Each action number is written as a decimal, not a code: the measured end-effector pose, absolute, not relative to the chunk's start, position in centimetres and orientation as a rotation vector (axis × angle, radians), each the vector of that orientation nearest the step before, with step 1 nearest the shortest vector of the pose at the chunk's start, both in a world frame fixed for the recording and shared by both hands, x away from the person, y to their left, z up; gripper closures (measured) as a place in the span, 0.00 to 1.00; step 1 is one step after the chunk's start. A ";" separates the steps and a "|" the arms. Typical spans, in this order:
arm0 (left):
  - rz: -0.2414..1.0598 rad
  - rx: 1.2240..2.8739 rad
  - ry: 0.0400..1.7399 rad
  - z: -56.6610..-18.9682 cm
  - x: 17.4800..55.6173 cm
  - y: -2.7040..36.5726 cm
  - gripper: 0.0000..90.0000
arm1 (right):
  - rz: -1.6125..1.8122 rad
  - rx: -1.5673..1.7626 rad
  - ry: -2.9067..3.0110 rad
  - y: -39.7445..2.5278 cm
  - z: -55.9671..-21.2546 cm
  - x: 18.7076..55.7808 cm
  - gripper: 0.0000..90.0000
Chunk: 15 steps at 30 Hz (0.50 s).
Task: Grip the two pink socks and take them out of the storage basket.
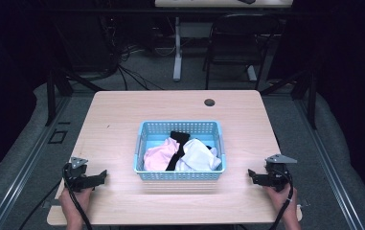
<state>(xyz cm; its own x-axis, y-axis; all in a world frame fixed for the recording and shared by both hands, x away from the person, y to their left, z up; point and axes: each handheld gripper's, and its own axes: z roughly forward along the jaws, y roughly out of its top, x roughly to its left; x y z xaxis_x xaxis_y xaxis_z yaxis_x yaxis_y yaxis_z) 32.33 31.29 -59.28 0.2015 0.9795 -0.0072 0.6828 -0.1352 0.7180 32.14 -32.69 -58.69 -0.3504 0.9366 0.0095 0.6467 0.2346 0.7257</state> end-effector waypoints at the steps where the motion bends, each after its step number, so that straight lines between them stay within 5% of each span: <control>1: 0.646 1.888 1.544 -59.3 32.3 31.3 0.04 | 0.904 1.451 2.083 -32.7 -58.7 32.1 0.15; 15: 0.604 1.911 1.575 -58.6 32.6 31.3 0.00 | 0.904 1.450 2.085 -32.7 -58.7 32.1 0.15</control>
<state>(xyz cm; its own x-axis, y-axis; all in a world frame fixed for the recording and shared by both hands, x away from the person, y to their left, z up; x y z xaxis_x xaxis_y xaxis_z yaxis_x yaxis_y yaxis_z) 32.58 31.31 -58.62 0.1993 0.9797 -0.0200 0.7151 -0.1314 0.6865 32.15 -32.69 -58.68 -0.3520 0.9360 0.0098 0.6469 0.2357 0.7252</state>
